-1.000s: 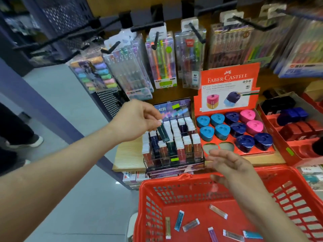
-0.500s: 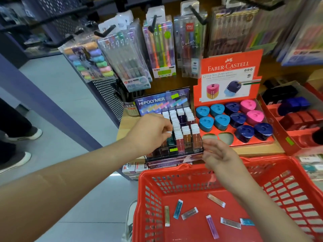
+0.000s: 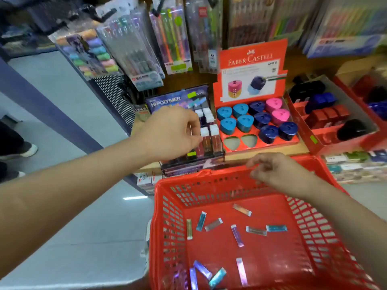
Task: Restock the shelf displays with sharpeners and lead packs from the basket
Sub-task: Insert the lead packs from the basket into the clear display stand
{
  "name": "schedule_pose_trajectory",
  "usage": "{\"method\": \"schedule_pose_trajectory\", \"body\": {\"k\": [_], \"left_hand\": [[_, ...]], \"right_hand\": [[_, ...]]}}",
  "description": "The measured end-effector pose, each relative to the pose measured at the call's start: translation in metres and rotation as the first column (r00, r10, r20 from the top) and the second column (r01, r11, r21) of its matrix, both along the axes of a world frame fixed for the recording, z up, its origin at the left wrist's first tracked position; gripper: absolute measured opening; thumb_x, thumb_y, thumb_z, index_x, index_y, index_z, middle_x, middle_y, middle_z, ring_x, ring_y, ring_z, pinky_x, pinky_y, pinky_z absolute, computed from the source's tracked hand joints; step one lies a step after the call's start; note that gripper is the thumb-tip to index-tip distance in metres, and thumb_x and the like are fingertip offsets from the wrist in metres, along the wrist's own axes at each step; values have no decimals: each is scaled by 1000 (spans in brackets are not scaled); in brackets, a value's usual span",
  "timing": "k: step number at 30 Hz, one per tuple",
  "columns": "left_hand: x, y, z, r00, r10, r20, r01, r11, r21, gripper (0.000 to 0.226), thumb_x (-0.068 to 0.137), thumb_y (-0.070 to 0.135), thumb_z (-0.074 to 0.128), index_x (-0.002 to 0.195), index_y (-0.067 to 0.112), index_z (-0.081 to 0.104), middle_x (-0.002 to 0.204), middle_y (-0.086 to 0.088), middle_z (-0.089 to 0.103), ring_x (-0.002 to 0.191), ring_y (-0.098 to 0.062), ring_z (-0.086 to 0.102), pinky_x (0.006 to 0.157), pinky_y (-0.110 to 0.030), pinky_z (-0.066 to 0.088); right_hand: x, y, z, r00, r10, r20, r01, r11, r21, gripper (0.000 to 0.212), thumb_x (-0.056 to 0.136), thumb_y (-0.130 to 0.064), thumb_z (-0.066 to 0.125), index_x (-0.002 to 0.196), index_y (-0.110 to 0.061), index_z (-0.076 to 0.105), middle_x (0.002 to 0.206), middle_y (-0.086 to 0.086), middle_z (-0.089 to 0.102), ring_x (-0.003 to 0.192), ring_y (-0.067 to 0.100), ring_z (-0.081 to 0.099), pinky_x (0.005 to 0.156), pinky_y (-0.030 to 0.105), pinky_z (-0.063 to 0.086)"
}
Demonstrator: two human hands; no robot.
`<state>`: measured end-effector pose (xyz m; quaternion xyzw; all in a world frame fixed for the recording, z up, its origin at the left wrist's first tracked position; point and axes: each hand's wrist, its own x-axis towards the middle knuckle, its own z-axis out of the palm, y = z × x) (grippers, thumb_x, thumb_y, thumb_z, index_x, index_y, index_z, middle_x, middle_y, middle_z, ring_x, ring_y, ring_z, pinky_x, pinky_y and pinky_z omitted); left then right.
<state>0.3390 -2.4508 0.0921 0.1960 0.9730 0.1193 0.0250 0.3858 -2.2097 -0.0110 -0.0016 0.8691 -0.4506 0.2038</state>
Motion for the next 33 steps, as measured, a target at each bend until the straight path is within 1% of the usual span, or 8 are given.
{"method": "schedule_pose_trajectory", "body": {"k": [4,7,11,15,19,22,30,33], "left_hand": [[51,27,-65,969,-118,218,157,973,-172,14,86,38,59,84,25,65,82,6,68,85,-17,63,73,-28,49],[88,39,-148,894,-77,441,217,936,-277,23,89,35,55,100,20,68,105,-4,70,103,-26,63,81,-31,48],[129,39,-255,819,115,562,81,947,-312,50,86,37,55,134,28,48,125,-7,61,118,-29,56,101,-40,43],[130,39,-314,839,302,453,-180,939,-292,72,85,47,59,144,20,28,144,-13,38,134,-32,34,115,-45,21],[114,44,-340,734,536,417,-499,842,-204,81,77,45,73,138,8,33,136,-18,43,126,-36,39,108,-40,28],[111,49,-355,743,564,360,-532,824,-195,71,74,41,76,129,9,45,124,-16,53,116,-35,49,102,-41,33],[106,48,-361,684,554,474,-592,802,-82,17,82,23,65,95,12,66,95,-15,71,96,-33,64,77,-36,44],[110,57,-354,697,486,527,-600,797,59,17,91,17,56,102,9,66,95,-16,71,94,-34,64,75,-34,42]], "right_hand": [[20,25,-33,980,192,51,-197,917,347,22,83,-14,70,105,-11,68,82,4,66,72,12,57,63,20,38],[47,35,-75,971,173,168,-227,891,395,34,83,-22,71,114,-10,64,90,6,65,86,17,59,72,24,36],[82,41,-136,947,66,313,-205,876,437,55,88,-37,66,133,-11,48,125,17,59,119,29,53,91,27,40],[93,47,-189,939,-28,343,-171,826,537,69,88,-39,64,145,-17,31,137,20,45,130,34,43,107,34,35],[86,44,-226,950,-79,303,-122,798,591,79,80,-52,67,145,-27,30,139,17,40,131,33,36,109,37,28],[83,32,-240,972,-98,212,-56,783,620,70,76,-58,67,137,-38,39,134,12,40,122,34,39,104,41,35],[76,3,-252,967,34,253,-167,835,525,47,80,-41,73,113,-11,60,125,13,52,118,28,46,100,32,33],[85,-2,-254,960,24,280,-165,854,493,43,81,-45,70,104,-10,64,119,14,56,112,28,53,96,31,37]]}}
